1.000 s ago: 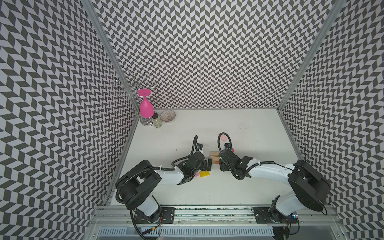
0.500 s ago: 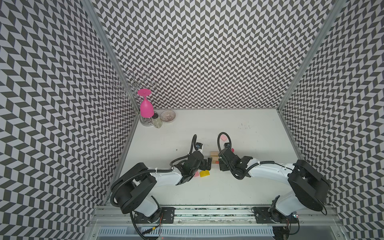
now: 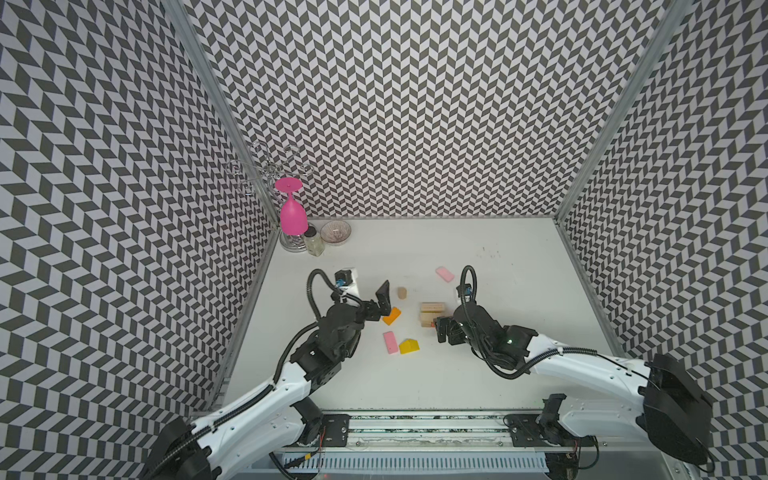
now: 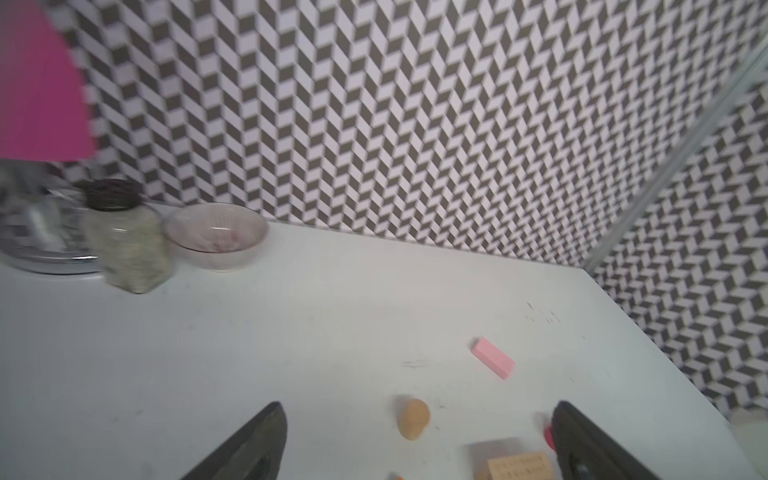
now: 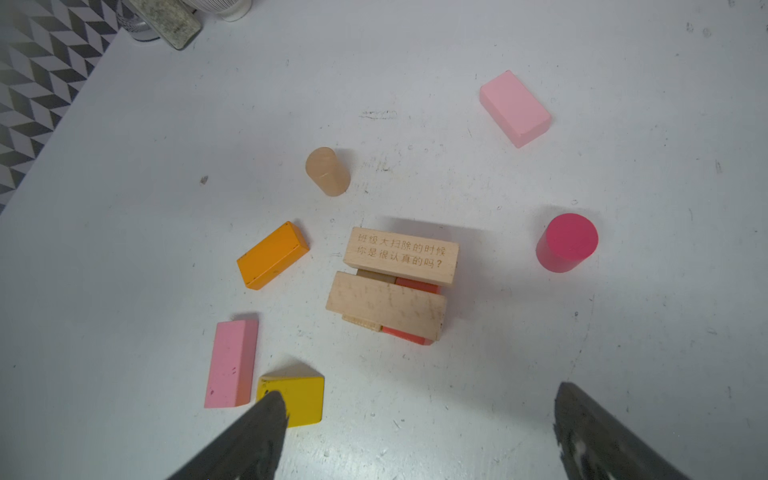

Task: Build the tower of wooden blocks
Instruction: 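Withdraw the left gripper toward the robot while the right gripper moves to the pink block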

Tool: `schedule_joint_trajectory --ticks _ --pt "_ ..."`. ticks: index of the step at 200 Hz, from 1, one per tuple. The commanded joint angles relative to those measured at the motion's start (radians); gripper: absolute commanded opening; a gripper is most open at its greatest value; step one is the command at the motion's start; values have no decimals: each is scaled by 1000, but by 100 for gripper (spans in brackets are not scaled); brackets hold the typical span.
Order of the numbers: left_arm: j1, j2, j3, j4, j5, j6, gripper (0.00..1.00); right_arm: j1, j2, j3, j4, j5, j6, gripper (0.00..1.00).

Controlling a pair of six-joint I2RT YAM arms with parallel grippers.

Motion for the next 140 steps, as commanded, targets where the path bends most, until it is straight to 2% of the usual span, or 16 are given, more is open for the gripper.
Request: schedule_joint_trajectory --ticks 1,22,26,47,79,123,140 --pt "110 -47 -103 68 -117 15 100 4 -68 -46 117 -33 -13 100" --pt "262 7 -185 183 -47 -14 100 3 -119 -83 189 35 10 100" --pt "294 31 -186 193 -28 -49 100 -4 -124 -84 204 45 4 99" --pt "417 158 -87 82 118 -106 100 -90 -80 -35 255 24 -36 100" --pt "431 270 -30 61 157 -111 100 -231 129 139 228 -45 -101 98" --pt "427 220 -67 84 173 -108 100 -410 440 385 105 -237 -226 82" --pt "428 200 -80 91 169 -109 100 -448 546 478 56 -266 -268 77"
